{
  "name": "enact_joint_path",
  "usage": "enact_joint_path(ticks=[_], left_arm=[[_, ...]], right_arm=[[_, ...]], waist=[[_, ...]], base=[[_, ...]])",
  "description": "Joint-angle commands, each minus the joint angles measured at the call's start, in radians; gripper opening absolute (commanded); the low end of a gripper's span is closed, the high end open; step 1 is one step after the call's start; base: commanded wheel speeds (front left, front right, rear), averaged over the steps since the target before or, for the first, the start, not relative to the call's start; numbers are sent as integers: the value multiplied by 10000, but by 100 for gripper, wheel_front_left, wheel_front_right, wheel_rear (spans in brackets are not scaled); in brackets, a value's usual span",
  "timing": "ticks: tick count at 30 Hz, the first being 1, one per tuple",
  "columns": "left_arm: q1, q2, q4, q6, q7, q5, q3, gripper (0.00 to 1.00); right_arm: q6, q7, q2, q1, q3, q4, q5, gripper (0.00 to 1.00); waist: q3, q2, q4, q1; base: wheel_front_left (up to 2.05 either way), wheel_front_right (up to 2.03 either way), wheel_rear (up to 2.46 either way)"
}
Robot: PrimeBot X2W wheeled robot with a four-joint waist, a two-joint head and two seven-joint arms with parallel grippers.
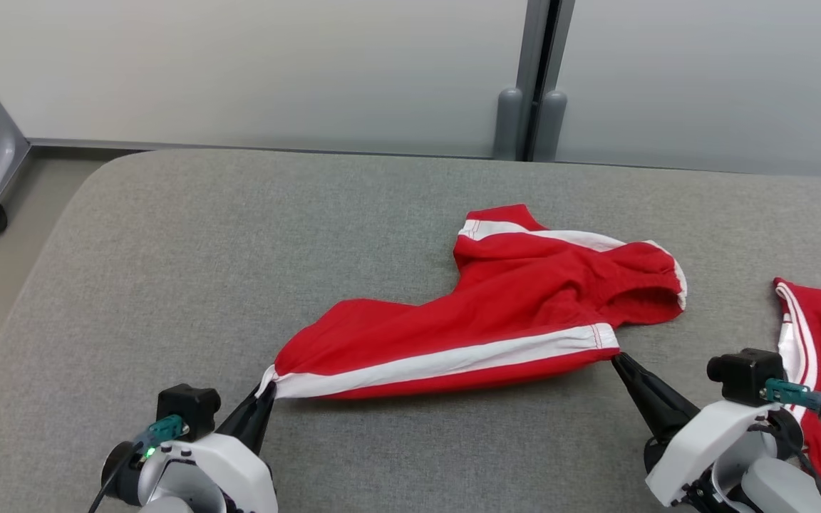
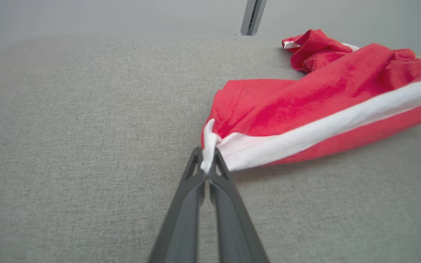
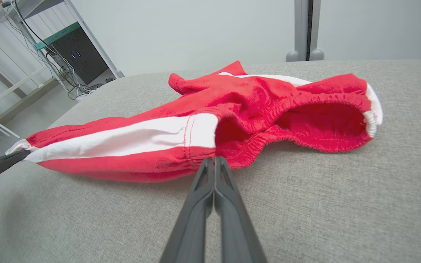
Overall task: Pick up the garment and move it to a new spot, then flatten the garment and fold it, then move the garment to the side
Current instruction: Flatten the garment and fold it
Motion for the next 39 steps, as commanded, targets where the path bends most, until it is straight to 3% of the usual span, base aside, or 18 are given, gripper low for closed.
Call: enact_joint_path(ticks=[1,9,14,22,30,39], left_arm=[[218,142,-221,127,-66,-59,79,0],[1169,788,-2549,913,221,12,296,0],[638,1200,-3485,1001,793,256,214,0],[-2135,1292,-3113,331,1598,442,321,0],[-6823,1380,-1067,-718,2364,902,385,0],[-10980,1102,813,-1131,2605,1217,6,0]], right_arm=[[6,-102,-129,224,-81,-132,31,0],[6,-271,-410,1266,-987,-1427,-304,0],[6,-263,-289,919,-1339,-1824,-622,0],[6,-225,-303,-1078,-1615,-1869,-329,0],[6,118,-315,-5473,-1036,-1054,277,0],[6,-6,-620,-9467,163,220,831,0]], waist=[[-254,-1,-192,0],[-586,-1,-592,0],[-276,-1,-836,0],[1001,-1,-1104,0],[3287,-1,-1629,0],[4667,-1,-1734,0]], base=[[0,0,0],[0,0,0],[0,0,0],[0,0,0],[0,0,0],[0,0,0]])
